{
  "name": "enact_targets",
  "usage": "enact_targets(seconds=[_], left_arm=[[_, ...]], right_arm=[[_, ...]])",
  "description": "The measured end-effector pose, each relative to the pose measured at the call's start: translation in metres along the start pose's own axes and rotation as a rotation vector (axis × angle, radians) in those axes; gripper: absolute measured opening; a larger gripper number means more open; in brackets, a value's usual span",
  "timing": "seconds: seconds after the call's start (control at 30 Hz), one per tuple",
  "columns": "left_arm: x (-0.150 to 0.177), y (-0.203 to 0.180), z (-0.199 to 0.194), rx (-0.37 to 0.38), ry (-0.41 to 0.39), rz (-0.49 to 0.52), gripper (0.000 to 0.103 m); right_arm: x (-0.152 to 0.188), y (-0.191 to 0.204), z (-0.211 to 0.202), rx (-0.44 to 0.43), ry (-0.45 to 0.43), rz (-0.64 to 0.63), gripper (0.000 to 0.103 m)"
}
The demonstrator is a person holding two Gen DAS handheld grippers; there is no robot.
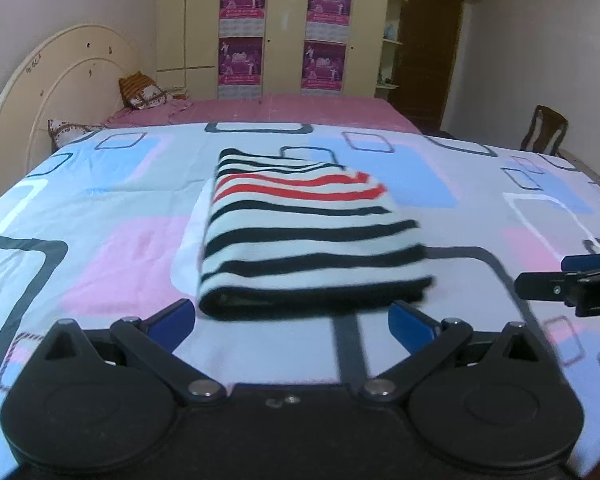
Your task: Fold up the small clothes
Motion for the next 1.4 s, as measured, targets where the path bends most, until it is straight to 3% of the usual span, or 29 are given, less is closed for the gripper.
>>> enact_targets(seconds=[0.2,0.63,0.9,1.4], left_arm=[[-0.005,-0.023,-0.053,0.025,-0.024,-0.008,0.103],[-0.002,-0.046,-0.144,-0.017,-0.105,-0.017,0.103],[-0.008,-0.054,-0.157,-0.013,-0.147,-0.008,0.103],[-0.012,-0.061,-0.157,0.004,-0.166,0.009,0.103]], right_arm=[[0.000,0.005,-0.063,0.008,-0.026,0.035,0.103],[0.018,0.010,-0.171,0.051,-0.083,0.042,0.103],[0.015,0.014,-0.197,0.050,-0.118,0.040,0.103],[0.009,0.014,-0.199,0.047,-0.136,0.029,0.103]])
Point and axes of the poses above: each gripper's, at about its wrist camera, not at the fingertips, and z roughly the way its jaws point, y to its left, x to its underside, the point moved 9 cm from there along z, roughly the way its jaws point, and after that the axes turned 13 degrees about -y, right-handed, at the moved point
